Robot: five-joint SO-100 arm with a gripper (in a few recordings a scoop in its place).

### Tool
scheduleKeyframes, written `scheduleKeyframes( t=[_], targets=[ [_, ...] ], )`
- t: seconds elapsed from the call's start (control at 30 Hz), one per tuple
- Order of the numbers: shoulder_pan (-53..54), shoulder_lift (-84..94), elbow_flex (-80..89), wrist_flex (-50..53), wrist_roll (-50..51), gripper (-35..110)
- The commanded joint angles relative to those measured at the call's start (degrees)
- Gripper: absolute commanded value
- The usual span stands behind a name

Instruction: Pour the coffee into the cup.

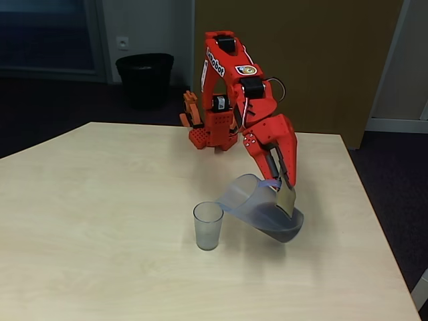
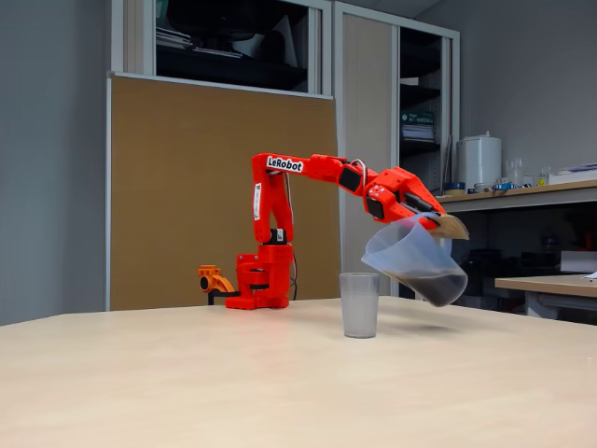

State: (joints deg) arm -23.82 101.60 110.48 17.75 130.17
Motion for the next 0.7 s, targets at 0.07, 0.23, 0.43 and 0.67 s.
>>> scheduleKeyframes(
  t=[0.07, 0.23, 0.43, 0.67],
  targets=[
    [-0.26, 5.1, 0.44, -2.9, 4.13, 0],
    [-0.26, 5.8, 1.76, -4.92, 6.68, 0],
    [0.0, 6.15, 2.29, -6.5, 9.14, 0],
    [0.53, 6.5, 2.99, -8.26, 10.02, 0]
  ],
)
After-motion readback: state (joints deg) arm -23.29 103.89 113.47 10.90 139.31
